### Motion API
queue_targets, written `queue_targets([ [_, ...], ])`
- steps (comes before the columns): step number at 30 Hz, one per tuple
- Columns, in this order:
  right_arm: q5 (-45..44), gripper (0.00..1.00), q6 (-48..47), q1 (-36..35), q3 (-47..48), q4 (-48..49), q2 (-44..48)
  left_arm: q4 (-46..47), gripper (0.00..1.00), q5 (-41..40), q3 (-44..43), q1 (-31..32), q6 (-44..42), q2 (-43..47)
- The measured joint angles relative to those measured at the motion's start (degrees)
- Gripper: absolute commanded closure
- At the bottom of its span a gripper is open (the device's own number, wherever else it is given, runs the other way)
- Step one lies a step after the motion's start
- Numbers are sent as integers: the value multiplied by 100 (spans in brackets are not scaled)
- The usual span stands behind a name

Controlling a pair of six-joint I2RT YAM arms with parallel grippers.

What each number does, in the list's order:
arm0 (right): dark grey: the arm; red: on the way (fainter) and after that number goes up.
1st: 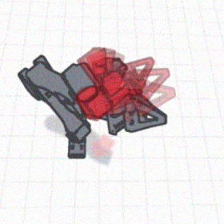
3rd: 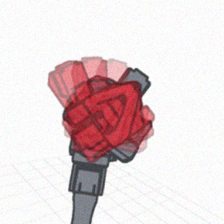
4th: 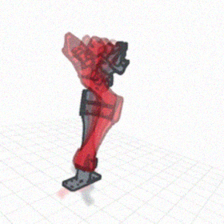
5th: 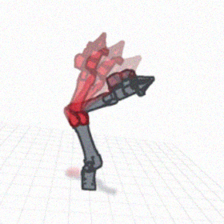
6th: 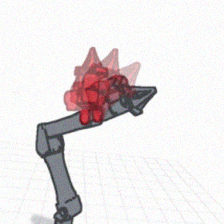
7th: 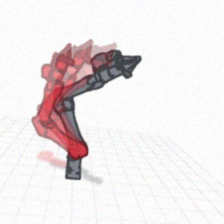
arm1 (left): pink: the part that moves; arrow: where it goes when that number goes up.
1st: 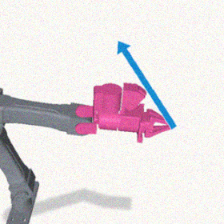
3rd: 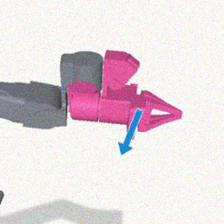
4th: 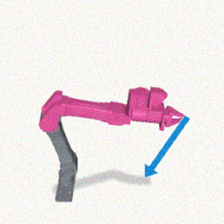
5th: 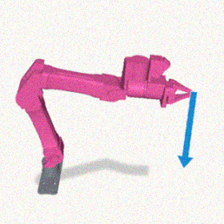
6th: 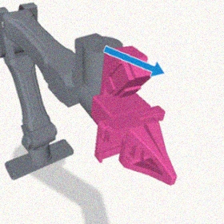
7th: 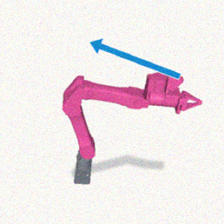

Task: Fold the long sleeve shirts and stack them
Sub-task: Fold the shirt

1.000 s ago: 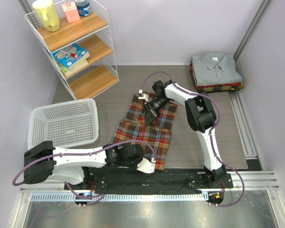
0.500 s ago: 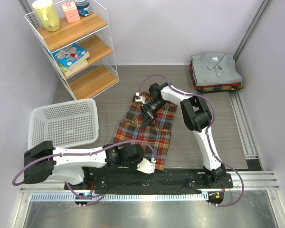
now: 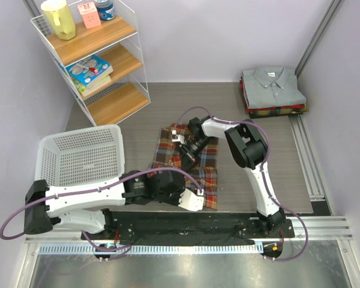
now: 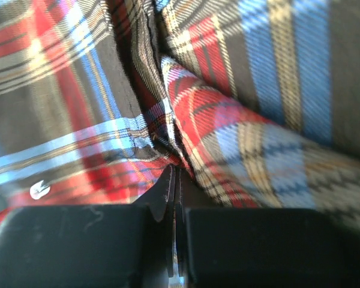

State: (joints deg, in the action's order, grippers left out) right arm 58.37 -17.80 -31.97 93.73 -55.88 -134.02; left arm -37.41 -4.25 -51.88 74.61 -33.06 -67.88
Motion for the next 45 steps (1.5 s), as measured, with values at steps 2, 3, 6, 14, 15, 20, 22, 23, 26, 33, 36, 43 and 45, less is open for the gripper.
queue_targets([
  [2, 31, 99, 66, -118, -365, 175, 184, -199, 100, 2, -348, 0, -26, 0],
  [3, 37, 99, 118, -184, -546, 251, 273, -289, 100, -2, -505, 0, -42, 0],
  [6, 55, 99, 304, -358, -1088, 549, 584, -442, 100, -4, -758, 0, -129, 0],
  [14, 22, 99, 708, -828, -1993, 1283, 1191, -439, 100, -35, -835, -247, -728, -170],
  [15, 22, 99, 741, -887, -2028, 1335, 1231, -435, 100, -55, -883, -317, -807, -264],
  [20, 24, 97, 848, -1049, -2046, 1504, 1270, -190, 100, -39, -1003, -656, -1139, -638],
  [22, -20, 92, 861, -1069, -2028, 1491, 1292, -79, 100, -11, -1001, -756, -1270, -723],
  [23, -61, 88, 859, -1062, -1998, 1464, 1307, 15, 100, 4, -988, -804, -1331, -758],
  [26, -273, 83, 715, -990, -1644, 1132, 1316, 350, 100, 68, -859, -931, -1528, -793],
  [33, -787, 72, 2, -597, -13, 4, 1318, 739, 99, 260, -680, -1080, -1816, -835],
  [36, -970, 72, -240, -273, 616, -376, 1316, 846, 99, 413, -638, -1137, -1897, -837],
  [43, -1158, 73, -490, 669, 2103, -835, 752, 1102, 96, 793, -608, -1550, -2238, -1285],
  [45, -1246, 73, -494, 887, 2332, -841, 509, 1156, 97, 870, -649, -1722, -2295, -1572],
])
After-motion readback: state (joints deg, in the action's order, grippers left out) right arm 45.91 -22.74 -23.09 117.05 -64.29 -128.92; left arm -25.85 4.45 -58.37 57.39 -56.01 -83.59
